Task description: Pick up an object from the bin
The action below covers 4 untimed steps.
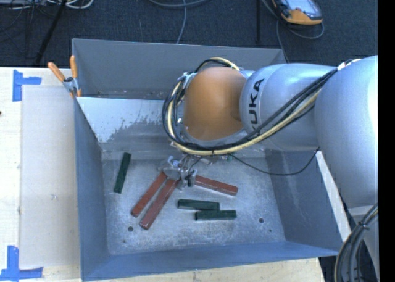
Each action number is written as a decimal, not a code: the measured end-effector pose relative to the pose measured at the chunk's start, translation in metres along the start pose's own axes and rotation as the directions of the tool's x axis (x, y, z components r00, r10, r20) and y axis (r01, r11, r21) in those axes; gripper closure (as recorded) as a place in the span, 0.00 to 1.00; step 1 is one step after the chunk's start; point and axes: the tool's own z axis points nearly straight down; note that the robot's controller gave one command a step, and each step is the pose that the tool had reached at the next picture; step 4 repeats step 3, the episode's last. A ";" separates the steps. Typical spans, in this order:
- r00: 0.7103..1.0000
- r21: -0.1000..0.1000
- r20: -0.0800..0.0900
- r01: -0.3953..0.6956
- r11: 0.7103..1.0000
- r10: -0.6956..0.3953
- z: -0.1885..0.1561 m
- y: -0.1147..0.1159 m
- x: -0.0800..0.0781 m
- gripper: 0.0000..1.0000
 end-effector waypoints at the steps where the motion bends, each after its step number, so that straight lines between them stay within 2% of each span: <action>1: 0.992 -0.004 -0.004 0.127 0.992 -0.127 -0.032 0.035 0.020 1.00; 2: 0.984 -0.003 -0.007 0.178 0.984 -0.178 -0.035 -0.006 0.082 1.00; 4: 0.983 -0.004 -0.003 0.182 0.983 -0.182 -0.035 -0.004 0.078 1.00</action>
Offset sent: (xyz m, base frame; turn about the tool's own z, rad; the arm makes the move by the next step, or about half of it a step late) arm -0.0392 0.0005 0.0310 -0.1293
